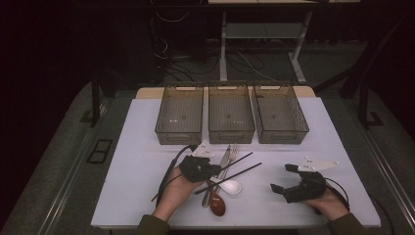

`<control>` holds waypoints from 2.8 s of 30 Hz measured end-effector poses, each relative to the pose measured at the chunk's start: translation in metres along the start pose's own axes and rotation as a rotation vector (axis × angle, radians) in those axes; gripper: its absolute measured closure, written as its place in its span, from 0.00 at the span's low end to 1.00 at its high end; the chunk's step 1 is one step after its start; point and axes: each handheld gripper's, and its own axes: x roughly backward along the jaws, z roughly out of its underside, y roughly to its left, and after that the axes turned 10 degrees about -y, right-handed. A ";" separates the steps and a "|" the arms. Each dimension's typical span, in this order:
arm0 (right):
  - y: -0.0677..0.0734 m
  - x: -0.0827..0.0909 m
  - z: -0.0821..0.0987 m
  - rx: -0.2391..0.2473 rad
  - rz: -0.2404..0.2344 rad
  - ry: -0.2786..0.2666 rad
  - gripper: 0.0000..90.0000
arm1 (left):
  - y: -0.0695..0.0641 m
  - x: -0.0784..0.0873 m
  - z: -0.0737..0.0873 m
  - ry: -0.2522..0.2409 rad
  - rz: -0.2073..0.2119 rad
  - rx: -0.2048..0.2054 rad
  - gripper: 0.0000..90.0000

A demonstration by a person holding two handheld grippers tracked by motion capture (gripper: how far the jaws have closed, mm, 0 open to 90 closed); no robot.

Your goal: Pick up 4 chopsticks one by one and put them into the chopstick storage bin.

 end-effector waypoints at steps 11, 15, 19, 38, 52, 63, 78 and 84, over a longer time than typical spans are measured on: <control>-0.001 -0.002 0.001 0.013 0.007 0.009 0.05 | 0.005 0.016 0.000 -0.017 0.017 0.002 0.94; -0.001 -0.002 0.001 0.013 0.008 0.010 0.05 | 0.009 0.022 0.001 -0.021 0.017 0.005 0.94; -0.001 -0.003 0.001 0.017 0.008 0.009 0.05 | 0.013 0.028 0.001 -0.026 0.010 0.010 0.94; 0.000 -0.004 0.001 0.023 0.002 0.011 0.05 | 0.039 0.071 0.007 -0.082 -0.083 0.051 0.94; -0.001 -0.004 0.001 0.017 0.008 0.009 0.05 | 0.070 0.089 0.001 -0.099 -0.148 0.079 0.94; -0.001 -0.004 0.001 0.015 0.010 0.015 0.05 | 0.093 0.093 -0.021 -0.088 -0.180 0.078 0.94; -0.003 -0.003 0.003 0.013 0.011 0.010 0.05 | 0.127 0.086 -0.053 -0.074 -0.288 0.101 0.94; -0.003 -0.004 0.002 0.011 0.011 0.009 0.05 | 0.142 0.081 -0.059 -0.084 -0.330 0.147 0.94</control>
